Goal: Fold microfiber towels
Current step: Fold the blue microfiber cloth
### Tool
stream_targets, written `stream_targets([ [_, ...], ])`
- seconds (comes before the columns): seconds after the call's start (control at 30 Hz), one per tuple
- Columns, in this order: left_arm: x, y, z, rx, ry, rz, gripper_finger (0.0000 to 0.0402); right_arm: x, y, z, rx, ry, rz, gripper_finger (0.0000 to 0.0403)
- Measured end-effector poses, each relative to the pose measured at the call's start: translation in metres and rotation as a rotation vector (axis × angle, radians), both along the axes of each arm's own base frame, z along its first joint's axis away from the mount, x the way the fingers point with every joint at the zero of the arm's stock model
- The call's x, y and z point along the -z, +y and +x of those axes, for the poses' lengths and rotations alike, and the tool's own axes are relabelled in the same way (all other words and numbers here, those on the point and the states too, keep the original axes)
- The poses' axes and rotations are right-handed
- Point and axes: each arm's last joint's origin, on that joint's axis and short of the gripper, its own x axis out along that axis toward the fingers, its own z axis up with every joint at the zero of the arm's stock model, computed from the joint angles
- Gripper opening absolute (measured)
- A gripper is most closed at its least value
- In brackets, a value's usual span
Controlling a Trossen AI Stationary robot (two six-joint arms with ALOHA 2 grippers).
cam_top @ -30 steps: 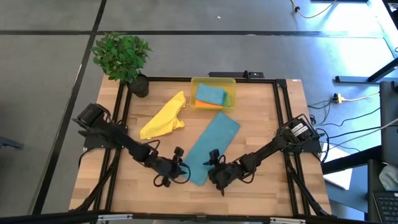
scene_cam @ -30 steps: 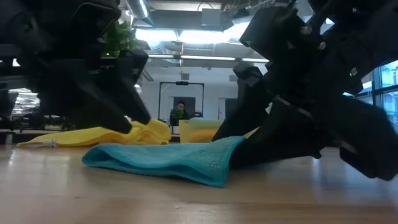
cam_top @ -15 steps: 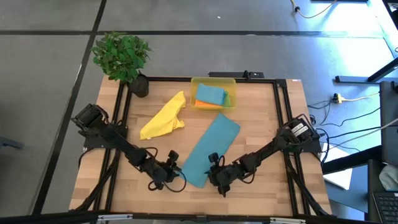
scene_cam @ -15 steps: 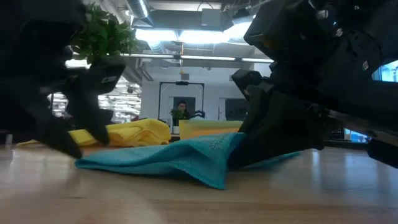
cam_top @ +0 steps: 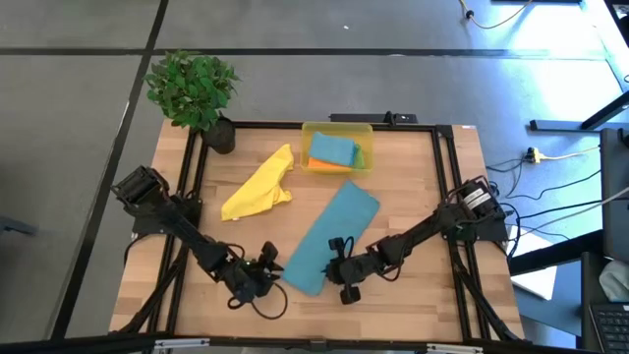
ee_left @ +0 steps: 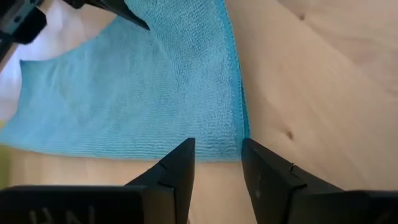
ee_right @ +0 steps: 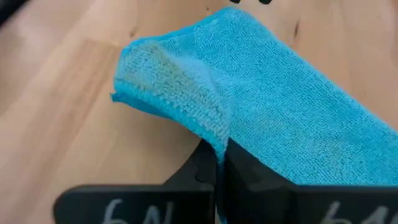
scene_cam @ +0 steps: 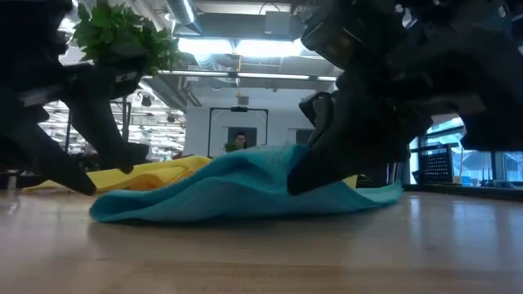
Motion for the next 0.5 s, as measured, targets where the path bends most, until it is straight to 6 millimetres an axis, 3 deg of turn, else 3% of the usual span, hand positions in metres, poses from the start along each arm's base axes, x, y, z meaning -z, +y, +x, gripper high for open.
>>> stream_targets([
  [0.5, -0.008, -0.012, -0.002, -0.02, 0.01, -0.059, 0.0124, -0.022, -0.011, 0.003, 0.037, -0.032, 0.08, 0.0004],
])
